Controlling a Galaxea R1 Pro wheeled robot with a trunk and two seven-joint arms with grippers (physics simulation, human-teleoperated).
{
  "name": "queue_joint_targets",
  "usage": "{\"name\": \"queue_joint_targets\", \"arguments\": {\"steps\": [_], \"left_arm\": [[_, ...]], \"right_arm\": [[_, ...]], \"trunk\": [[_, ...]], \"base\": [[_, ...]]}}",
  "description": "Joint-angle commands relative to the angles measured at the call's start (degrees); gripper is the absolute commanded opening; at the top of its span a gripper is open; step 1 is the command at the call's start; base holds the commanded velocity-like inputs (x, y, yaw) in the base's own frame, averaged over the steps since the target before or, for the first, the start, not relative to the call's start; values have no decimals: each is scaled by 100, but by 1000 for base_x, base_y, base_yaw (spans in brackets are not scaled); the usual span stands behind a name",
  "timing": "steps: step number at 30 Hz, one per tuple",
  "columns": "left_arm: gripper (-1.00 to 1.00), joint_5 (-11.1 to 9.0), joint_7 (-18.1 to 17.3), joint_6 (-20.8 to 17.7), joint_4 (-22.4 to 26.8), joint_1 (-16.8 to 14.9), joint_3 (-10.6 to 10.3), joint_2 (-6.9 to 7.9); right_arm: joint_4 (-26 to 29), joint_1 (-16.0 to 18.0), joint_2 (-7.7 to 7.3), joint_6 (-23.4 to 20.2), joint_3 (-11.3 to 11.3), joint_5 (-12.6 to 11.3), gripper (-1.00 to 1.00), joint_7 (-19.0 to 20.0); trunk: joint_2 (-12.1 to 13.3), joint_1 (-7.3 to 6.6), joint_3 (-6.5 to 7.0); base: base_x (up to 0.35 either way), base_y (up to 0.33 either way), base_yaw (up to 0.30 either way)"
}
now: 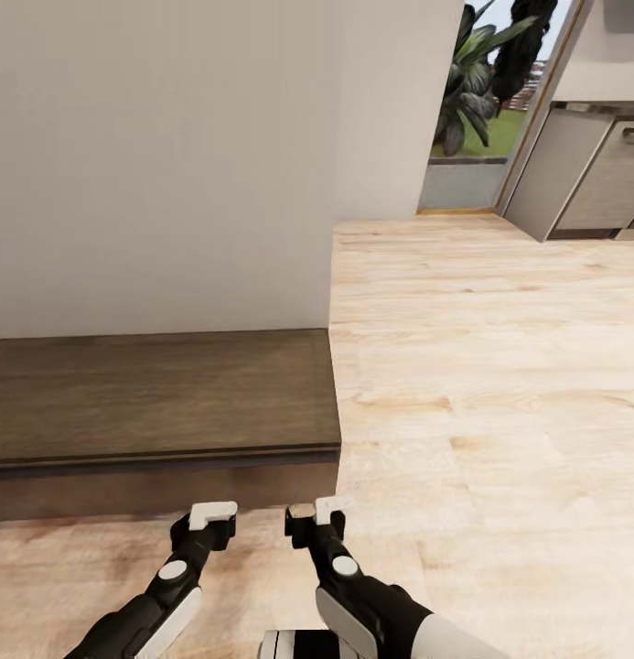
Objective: Place each of the two pumpkins and all three candles from the living room inside a cabinet in the living room (use any cabinet), then make sure every cabinet is closed, and position the cauldron so it is next to a table in the living room.
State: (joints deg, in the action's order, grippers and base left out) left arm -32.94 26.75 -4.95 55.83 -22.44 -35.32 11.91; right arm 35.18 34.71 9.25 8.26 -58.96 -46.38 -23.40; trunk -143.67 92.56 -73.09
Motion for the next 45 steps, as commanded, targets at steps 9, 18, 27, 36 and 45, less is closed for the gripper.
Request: {"name": "queue_joint_targets", "arguments": {"steps": [9,18,27,36,45], "left_arm": [[100,-62,111,-2935,898,-6,1411,-212],[100,-80,103,-4118,830,-6,1992,-342],[100,-235,120,-4162,312,-6,2071,-444],[100,-255,136,-4112,-83,-6,2069,-497],[100,-241,143,-4080,-116,-6,2064,-631]], "right_arm": [[595,9,3,-1923,1138,-56,100,-36],[669,9,8,-2917,1886,-64,100,-54],[779,9,1,-4005,2560,-70,100,-81],[790,9,-3,-4447,2791,-157,100,-65],[758,9,-10,-4460,2936,-229,100,-54]], "trunk": [[2,-9,62],[14,-32,261],[26,-55,461],[38,-78,660],[244,-199,839]], "base": [[0,0,0],[0,0,0],[0,0,0],[-57,0,0],[-6,0,0]]}}
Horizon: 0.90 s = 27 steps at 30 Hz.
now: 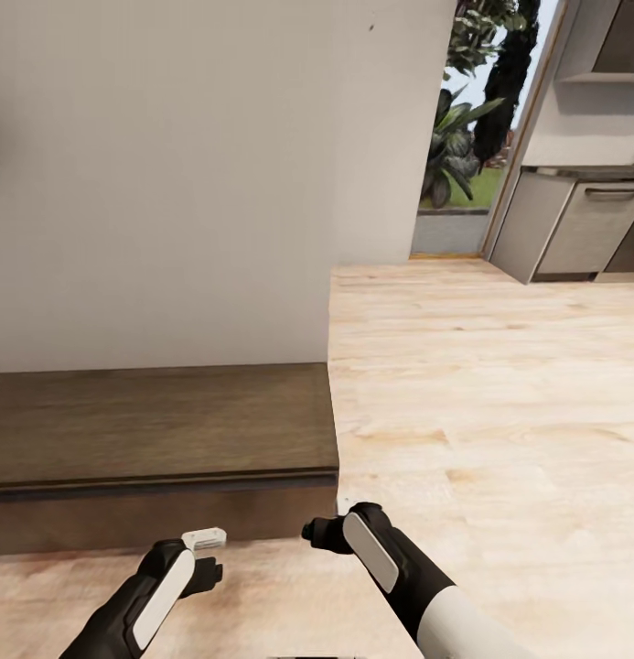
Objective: Place each of the two pumpkins and all three candles from the living room inside a cabinet in the living room (use any cabinet), then make sure every cabinet is closed, and position the cauldron so it is next to a table in the living room.
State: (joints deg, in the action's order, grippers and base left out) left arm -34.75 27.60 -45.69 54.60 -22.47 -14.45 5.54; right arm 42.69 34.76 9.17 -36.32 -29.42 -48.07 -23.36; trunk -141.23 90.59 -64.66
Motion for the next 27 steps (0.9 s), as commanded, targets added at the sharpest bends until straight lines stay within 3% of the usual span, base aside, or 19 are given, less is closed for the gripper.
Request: {"name": "queue_joint_targets", "arguments": {"steps": [1,27], "left_arm": [[100,-59,56,-5,7,-3,-22,1],[100,-64,35,158,-134,-3,-18,-14]], "right_arm": [[5,4,-3,-1,-15,-61,100,-60],[-50,-13,-3,10,-13,-71,100,-47]], "trunk": [[39,-24,13],[1082,-595,480]], "base": [[0,0,0],[-69,0,0]]}}
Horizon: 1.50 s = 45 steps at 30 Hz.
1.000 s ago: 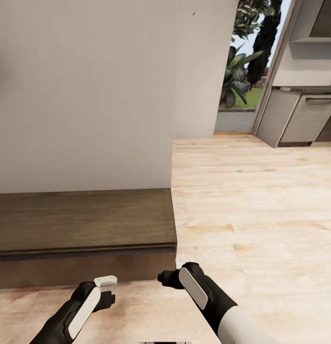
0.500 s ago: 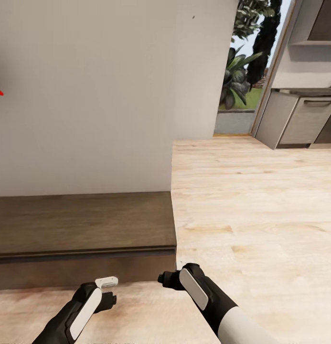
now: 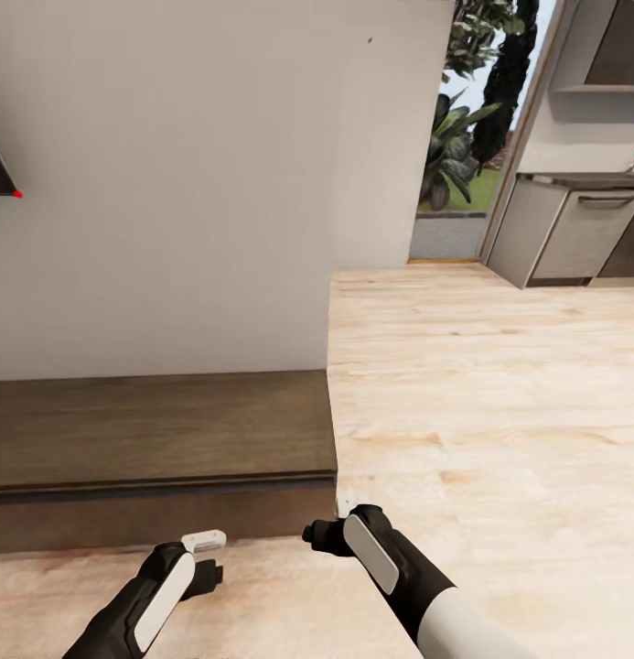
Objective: Place each of the two pumpkins and all three candles from the living room inside a cabinet in the living room (use any cabinet), then make sure every cabinet is closed, and position the cauldron so it is next to a table in the living room.
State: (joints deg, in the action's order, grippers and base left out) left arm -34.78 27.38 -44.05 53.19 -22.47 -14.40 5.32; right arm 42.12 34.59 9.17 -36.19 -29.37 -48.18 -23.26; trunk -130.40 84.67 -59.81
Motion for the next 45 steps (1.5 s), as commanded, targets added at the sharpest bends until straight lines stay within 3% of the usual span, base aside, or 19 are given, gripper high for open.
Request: {"name": "queue_joint_targets", "arguments": {"steps": [1,17,31,40,45], "left_arm": [[100,-62,57,19,7,-3,-23,9],[100,-71,64,88,-5,-3,-34,-10],[100,-67,92,228,-288,-3,-45,-13],[100,-55,89,230,-326,-3,-34,-56],[100,-51,91,231,-327,-3,-36,-64]], "right_arm": [[7,4,-3,-3,-19,-60,100,-57],[7,4,-3,14,-24,-53,100,-39],[7,4,-3,172,-30,-41,100,-39],[0,4,-3,173,-35,-36,100,-39],[-1,4,-3,173,-35,-40,100,-39]], "trunk": [[39,-24,13],[681,-375,301],[1242,-683,552],[1242,-683,552],[1443,-793,642]], "base": [[-114,0,0],[-82,0,14],[0,0,269],[0,0,289],[0,0,289]]}}
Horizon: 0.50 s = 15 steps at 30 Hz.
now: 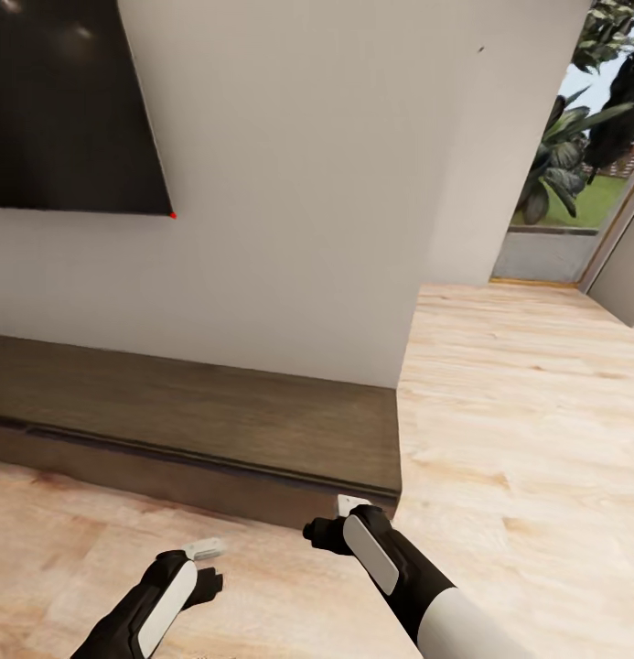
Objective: Place each of the two pumpkins and all three candles from the living room inside a cabinet in the living room (use any cabinet), then make sure every cabinet is closed, and position the cauldron so it is next to a table in the living room.
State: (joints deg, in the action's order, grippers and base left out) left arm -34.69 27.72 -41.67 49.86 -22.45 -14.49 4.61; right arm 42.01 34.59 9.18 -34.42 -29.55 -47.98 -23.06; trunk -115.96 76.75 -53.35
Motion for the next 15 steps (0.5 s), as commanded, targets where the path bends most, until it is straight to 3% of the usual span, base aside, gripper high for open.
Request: {"name": "queue_joint_targets", "arguments": {"steps": [1,5,15], "left_arm": [[100,-58,57,-5,6,-5,-27,6],[100,-56,54,-7,2,-5,-27,5],[100,-63,58,20,-9,-5,-19,5]], "right_arm": [[9,3,-4,-3,-19,-60,100,-58],[9,3,-4,-3,-19,-58,100,-52],[15,-20,3,-3,-32,-54,100,-50]], "trunk": [[39,-23,13],[200,-111,85],[601,-331,265]], "base": [[0,0,289],[0,0,163],[0,0,14]]}}
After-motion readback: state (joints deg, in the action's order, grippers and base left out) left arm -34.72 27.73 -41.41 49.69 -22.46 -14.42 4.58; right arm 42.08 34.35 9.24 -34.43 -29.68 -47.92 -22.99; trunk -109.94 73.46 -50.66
